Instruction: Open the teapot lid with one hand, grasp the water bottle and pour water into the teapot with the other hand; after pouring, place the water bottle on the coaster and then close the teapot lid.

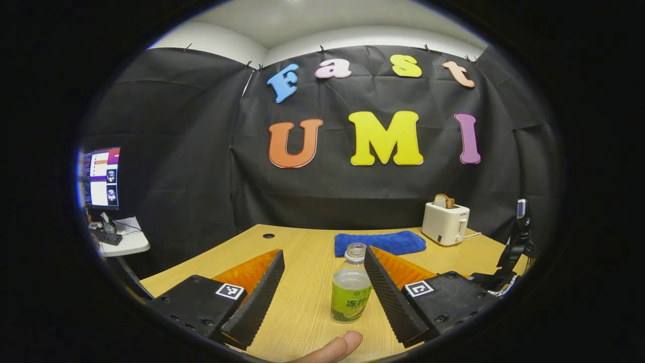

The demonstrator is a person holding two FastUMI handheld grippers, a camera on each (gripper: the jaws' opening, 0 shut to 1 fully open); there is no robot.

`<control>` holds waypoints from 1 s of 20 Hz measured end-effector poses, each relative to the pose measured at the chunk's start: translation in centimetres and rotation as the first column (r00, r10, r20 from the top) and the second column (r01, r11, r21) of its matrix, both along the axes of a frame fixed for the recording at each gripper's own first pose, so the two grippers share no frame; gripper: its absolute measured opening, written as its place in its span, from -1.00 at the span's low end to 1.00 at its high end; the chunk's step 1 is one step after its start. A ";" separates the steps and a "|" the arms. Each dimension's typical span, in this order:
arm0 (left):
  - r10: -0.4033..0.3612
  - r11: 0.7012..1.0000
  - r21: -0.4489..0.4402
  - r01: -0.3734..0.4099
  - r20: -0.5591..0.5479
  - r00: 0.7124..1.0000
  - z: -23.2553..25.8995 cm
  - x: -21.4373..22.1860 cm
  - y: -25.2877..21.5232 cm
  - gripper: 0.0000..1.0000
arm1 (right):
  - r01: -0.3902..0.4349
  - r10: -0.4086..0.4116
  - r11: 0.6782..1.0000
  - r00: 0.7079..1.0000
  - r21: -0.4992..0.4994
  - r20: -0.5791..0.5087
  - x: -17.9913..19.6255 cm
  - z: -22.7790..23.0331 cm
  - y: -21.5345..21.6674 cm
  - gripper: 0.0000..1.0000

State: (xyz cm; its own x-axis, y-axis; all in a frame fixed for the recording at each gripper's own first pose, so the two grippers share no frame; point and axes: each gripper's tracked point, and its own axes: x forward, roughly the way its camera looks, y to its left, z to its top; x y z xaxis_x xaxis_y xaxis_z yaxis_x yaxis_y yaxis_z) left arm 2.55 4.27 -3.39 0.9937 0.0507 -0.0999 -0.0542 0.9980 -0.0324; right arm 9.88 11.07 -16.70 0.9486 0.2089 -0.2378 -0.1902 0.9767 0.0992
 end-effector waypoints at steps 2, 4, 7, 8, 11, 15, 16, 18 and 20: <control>-0.008 1.000 -0.001 0.008 0.001 1.000 -0.1 0.2 -0.1 0.99 | -0.010 0.010 1.000 1.000 -0.027 -0.002 0.1 -0.2 0.2 -0.81; -0.021 1.000 0.011 0.021 0.005 1.000 -0.1 0.1 -0.2 0.99 | -0.019 0.020 0.996 1.000 -0.083 0.012 -0.1 -0.1 0.3 -0.81; -0.066 0.997 0.035 0.066 0.002 0.998 -0.4 0.4 -0.9 0.99 | -0.002 0.003 0.995 1.000 -0.101 0.012 0.1 -0.2 0.2 -0.98; -0.090 0.995 0.041 0.089 0.001 0.996 -0.5 0.5 -1.4 0.99 | 0.002 -0.001 0.994 1.000 -0.105 0.011 0.1 -0.3 0.2 -0.98; -0.163 0.986 0.039 0.164 -0.026 0.986 -1.4 0.3 -2.7 0.99 | -0.002 0.007 0.990 0.999 -0.143 0.038 0.1 0.8 0.7 -0.98; -0.189 0.981 0.035 0.190 -0.044 0.981 -2.1 0.4 -2.5 0.99 | -0.019 0.032 0.993 0.994 -0.121 0.105 -0.5 4.7 1.1 -0.98; -0.209 0.977 0.032 0.211 -0.040 0.977 -2.2 0.5 -2.9 0.99 | -0.014 0.029 0.993 0.992 -0.119 0.123 -0.8 6.1 0.9 -0.99; -0.245 0.969 0.031 0.246 -0.028 0.969 -2.3 0.6 -3.5 0.99 | 0.008 0.012 0.993 0.985 -0.116 0.169 -1.6 8.9 0.0 -0.98; -0.277 0.959 0.050 0.278 -0.025 0.961 -3.0 0.9 -4.0 0.99 | 0.028 -0.006 0.995 0.978 -0.097 0.210 -2.6 11.5 -0.9 -0.98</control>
State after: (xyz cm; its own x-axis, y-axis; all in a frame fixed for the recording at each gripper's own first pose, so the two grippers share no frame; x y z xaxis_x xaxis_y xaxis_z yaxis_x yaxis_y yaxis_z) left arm 3.47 0.26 -6.43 0.9677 -0.2207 -0.1216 0.2246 0.9743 0.0192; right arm 7.30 10.13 -5.21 0.9827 0.1777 -0.0525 -0.1798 0.9829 -0.0387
